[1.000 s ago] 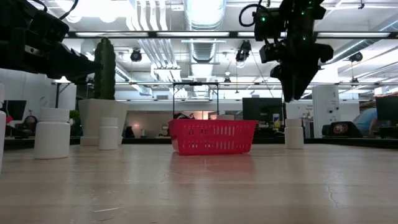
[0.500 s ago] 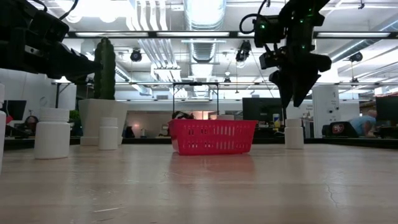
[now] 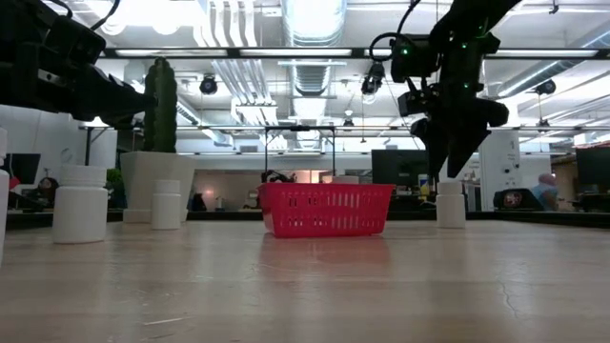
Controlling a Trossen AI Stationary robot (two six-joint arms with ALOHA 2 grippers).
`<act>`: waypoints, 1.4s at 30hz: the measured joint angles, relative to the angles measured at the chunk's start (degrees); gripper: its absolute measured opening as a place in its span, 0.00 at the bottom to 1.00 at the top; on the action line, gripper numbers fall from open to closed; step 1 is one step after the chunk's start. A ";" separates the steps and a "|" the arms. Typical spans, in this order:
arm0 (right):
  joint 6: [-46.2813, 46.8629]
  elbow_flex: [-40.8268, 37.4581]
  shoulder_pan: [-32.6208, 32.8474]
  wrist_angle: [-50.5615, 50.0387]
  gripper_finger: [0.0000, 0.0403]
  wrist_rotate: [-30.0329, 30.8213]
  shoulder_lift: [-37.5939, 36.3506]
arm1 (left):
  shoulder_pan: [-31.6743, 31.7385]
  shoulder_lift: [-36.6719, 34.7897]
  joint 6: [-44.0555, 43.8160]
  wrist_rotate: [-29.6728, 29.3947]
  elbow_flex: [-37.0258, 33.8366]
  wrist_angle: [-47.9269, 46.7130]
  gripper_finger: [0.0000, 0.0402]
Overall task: Pick and place pill bottles into a basket
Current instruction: Put the white pill bottle into the red bin
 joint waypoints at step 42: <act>-0.36 -5.79 -1.92 6.84 0.57 -0.02 0.04 | 0.00 0.00 0.00 0.01 0.00 -0.02 0.01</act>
